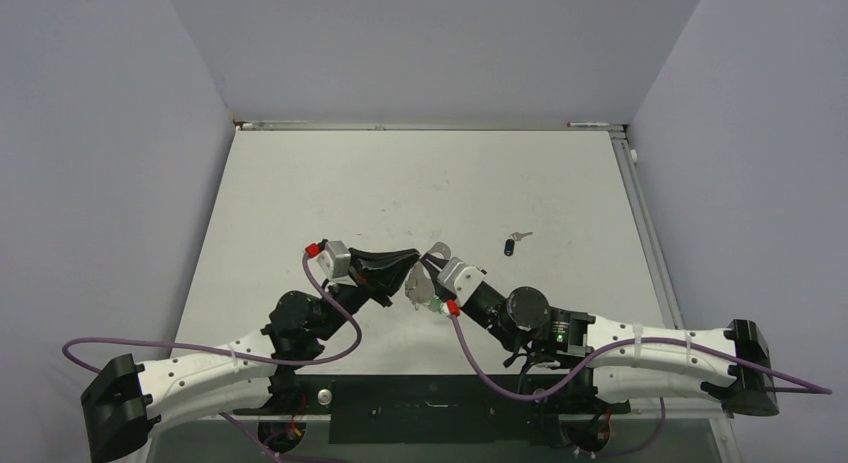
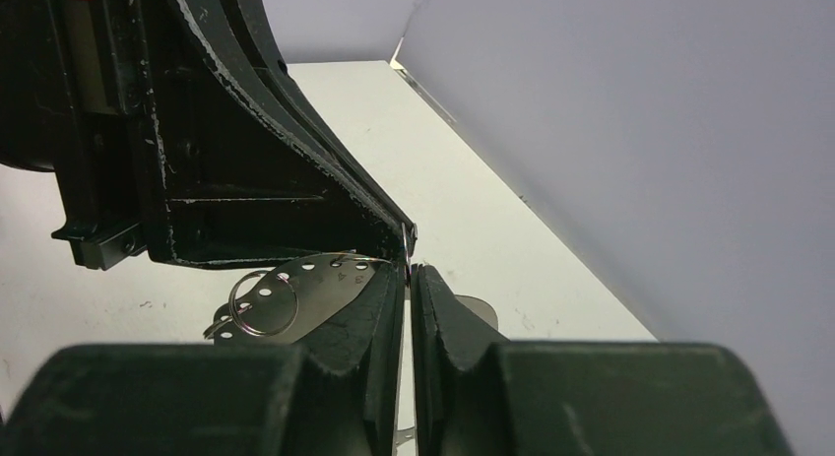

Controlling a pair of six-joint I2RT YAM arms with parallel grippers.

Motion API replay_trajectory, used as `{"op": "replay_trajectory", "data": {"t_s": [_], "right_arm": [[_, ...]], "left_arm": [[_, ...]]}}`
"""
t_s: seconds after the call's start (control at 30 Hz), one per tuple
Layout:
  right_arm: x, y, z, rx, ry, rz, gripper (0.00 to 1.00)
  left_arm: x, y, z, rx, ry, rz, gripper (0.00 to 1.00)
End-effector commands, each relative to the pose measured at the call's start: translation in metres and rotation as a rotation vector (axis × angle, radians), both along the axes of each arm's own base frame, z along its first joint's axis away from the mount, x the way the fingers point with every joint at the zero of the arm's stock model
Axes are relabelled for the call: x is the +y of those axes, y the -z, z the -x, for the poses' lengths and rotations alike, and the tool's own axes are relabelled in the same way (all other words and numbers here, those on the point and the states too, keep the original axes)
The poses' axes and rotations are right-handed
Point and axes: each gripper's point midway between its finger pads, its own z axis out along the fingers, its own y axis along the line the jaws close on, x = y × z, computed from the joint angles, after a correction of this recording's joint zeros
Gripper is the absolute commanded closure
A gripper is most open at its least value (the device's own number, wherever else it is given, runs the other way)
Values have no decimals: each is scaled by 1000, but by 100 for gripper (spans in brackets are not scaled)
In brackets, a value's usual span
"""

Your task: Put the keys on the keyring

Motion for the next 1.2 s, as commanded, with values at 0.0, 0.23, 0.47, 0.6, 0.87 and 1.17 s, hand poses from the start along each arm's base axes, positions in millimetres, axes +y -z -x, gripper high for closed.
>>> {"op": "replay_trajectory", "data": {"t_s": [0.0,0.23,0.47,0.6,0.87,1.17], "right_arm": [[2,-15,-5,-24,26,-50,94],[6,-10,-2,-15,6,-42,92],[6,-9,-4,-5,19,-43,85],[5,-8,-6,2,23,-42,83],[5,-9,-9,-3,36,-40,85],[5,-12,-8,-29,20,-21,93]], "left_arm": [[-1,-37,16,-43,72,115,100],[-2,-35,20,-49,95,120,100],[-4,-34,21,-51,101,129,100],[-4,-35,22,-55,105,133,100],[-4,-35,25,-61,119,143,100],[-9,-31,35,-103,171,117,100]]}}
